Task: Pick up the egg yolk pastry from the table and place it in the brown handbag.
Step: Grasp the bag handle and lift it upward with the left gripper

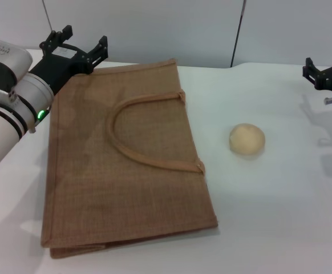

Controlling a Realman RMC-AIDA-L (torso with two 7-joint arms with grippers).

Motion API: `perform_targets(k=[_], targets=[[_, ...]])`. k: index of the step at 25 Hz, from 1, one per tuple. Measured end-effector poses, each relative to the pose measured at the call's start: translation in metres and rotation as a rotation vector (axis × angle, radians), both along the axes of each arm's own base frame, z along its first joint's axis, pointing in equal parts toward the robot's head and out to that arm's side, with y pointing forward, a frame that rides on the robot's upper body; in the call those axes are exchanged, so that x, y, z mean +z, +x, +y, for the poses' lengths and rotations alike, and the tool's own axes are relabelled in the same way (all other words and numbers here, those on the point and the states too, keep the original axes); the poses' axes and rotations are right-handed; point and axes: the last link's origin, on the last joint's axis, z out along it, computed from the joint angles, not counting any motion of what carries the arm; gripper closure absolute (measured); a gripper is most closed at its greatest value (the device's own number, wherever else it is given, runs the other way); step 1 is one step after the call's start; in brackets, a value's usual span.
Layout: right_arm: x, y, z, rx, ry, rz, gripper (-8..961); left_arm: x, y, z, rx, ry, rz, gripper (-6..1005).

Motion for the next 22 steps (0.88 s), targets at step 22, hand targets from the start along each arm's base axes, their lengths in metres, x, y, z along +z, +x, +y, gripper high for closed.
perform_targets(k=[22], targets=[[0.0000, 0.0003, -0.0002, -0.001, 0.000, 0.000, 61, -0.0029, 0.0032, 0.0020, 0.001, -0.025, -0.015, 150]])
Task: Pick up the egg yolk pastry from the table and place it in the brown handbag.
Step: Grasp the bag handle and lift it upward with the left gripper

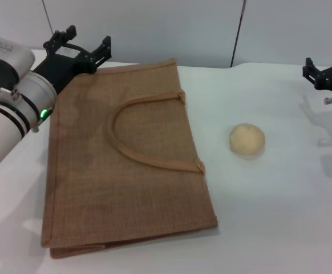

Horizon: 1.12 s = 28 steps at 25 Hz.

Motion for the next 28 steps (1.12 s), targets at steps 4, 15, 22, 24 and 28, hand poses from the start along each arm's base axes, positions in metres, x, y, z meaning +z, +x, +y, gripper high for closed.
perform_targets(k=[4, 15, 22, 24, 28], targets=[[0.000, 0.002, -0.001, -0.004, 0.000, 0.000, 62, -0.007, 0.005, 0.002, -0.012, -0.063, 0.013, 153], [0.001, 0.008, -0.003, -0.019, 0.001, -0.009, 62, -0.028, 0.015, 0.001, -0.043, -0.227, 0.058, 162], [0.004, 0.015, -0.006, -0.035, 0.003, -0.022, 62, -0.033, 0.012, -0.001, -0.016, -0.304, 0.065, 272], [0.005, 0.018, -0.007, -0.041, 0.004, -0.027, 62, -0.031, 0.010, 0.000, -0.007, -0.299, 0.071, 269], [0.005, 0.019, -0.007, -0.044, 0.004, -0.029, 62, -0.027, 0.006, 0.000, 0.012, -0.281, 0.070, 266]])
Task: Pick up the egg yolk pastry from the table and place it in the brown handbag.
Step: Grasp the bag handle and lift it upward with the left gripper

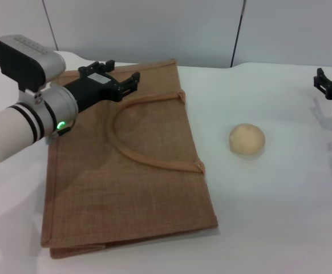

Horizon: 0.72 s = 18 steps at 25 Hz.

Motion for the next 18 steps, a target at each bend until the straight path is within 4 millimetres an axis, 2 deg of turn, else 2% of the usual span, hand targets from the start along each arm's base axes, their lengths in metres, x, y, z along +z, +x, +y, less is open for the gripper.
perform_targets(k=[9, 13, 18], targets=[[0.000, 0.001, -0.001, -0.003, 0.001, 0.000, 62, 0.021, 0.006, 0.000, -0.023, -0.004, 0.030, 269], [0.000, 0.001, -0.001, -0.004, 0.001, 0.003, 62, 0.028, 0.019, 0.003, -0.028, 0.001, 0.074, 270], [0.001, 0.001, 0.000, -0.004, 0.001, 0.003, 62, 0.026, 0.032, -0.002, -0.010, -0.016, 0.098, 272]])
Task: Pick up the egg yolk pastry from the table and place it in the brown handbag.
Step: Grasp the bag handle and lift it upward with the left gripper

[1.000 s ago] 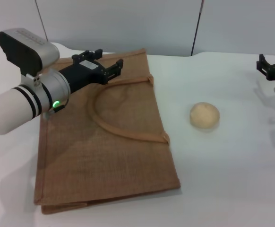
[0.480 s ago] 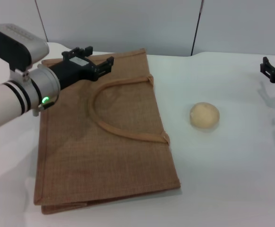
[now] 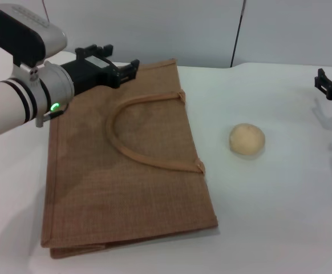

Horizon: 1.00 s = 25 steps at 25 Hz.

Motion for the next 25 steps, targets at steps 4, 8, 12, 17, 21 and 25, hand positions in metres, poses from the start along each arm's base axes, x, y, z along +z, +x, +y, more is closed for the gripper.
perform_targets(k=[4, 8, 12, 17, 21, 25], targets=[[0.000, 0.000, 0.000, 0.000, 0.000, 0.000, 62, -0.008, 0.002, -0.003, 0.042, -0.084, -0.016, 280], [0.000, 0.000, 0.000, 0.000, 0.000, -0.001, 61, -0.014, 0.000, -0.002, 0.104, -0.136, 0.006, 287], [0.000, 0.000, 0.000, 0.001, 0.000, -0.001, 61, -0.015, -0.003, -0.001, 0.158, -0.165, 0.011, 295], [0.000, 0.000, 0.000, 0.001, 0.001, -0.001, 61, -0.015, -0.006, 0.000, 0.213, -0.200, 0.029, 304], [0.000, -0.002, 0.001, 0.004, 0.000, -0.001, 61, -0.008, -0.007, 0.003, 0.260, -0.237, 0.032, 312], [0.000, -0.002, 0.002, 0.006, 0.000, -0.002, 61, -0.002, -0.007, 0.007, 0.296, -0.268, 0.055, 320]])
